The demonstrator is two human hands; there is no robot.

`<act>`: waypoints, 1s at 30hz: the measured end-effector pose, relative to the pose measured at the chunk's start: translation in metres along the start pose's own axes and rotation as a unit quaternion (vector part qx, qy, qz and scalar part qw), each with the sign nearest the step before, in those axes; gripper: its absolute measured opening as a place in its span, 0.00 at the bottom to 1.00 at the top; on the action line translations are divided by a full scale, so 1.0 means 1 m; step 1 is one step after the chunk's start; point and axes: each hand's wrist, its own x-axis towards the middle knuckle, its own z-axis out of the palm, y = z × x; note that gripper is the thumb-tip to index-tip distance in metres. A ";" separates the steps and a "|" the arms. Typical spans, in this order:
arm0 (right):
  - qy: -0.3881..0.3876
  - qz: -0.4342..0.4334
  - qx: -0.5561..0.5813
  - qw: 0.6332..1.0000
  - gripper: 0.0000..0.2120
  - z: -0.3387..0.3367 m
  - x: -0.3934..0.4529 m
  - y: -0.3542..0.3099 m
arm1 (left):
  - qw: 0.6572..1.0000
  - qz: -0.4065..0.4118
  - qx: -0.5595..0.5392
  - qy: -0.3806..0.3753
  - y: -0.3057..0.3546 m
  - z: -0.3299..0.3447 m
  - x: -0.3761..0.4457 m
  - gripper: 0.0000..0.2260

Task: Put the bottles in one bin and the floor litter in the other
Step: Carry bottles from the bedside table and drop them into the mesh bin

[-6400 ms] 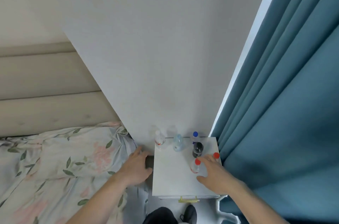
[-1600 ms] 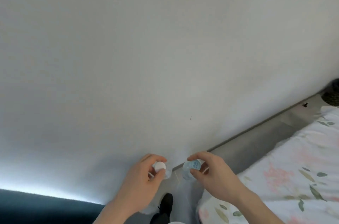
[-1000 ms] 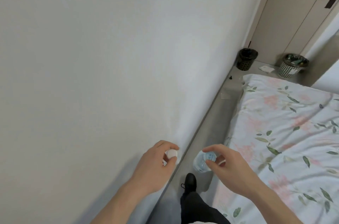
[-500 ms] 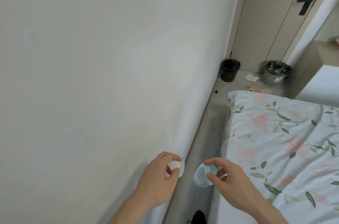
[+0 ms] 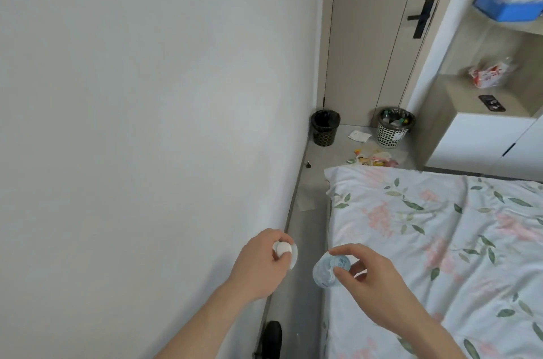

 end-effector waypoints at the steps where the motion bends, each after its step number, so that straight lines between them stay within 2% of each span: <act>1: 0.012 0.015 0.009 1.000 0.11 -0.006 0.009 0.004 | 1.000 0.003 -0.007 -0.005 0.006 0.004 0.019 0.07; 10: 0.101 0.094 0.026 0.990 0.11 -0.055 0.114 0.035 | 0.996 0.025 -0.089 -0.020 0.059 0.050 0.220 0.06; 17: 0.153 0.134 0.046 0.978 0.11 -0.096 0.216 0.035 | 0.993 0.007 -0.113 -0.043 0.098 0.070 0.357 0.03; 23: 0.192 0.148 0.064 0.968 0.11 -0.136 0.256 0.046 | 0.994 0.038 -0.070 -0.074 0.121 0.069 0.423 0.03; 30: 0.160 0.141 0.031 0.977 0.10 -0.169 0.308 0.064 | 0.996 0.042 -0.061 -0.047 0.121 0.061 0.474 0.02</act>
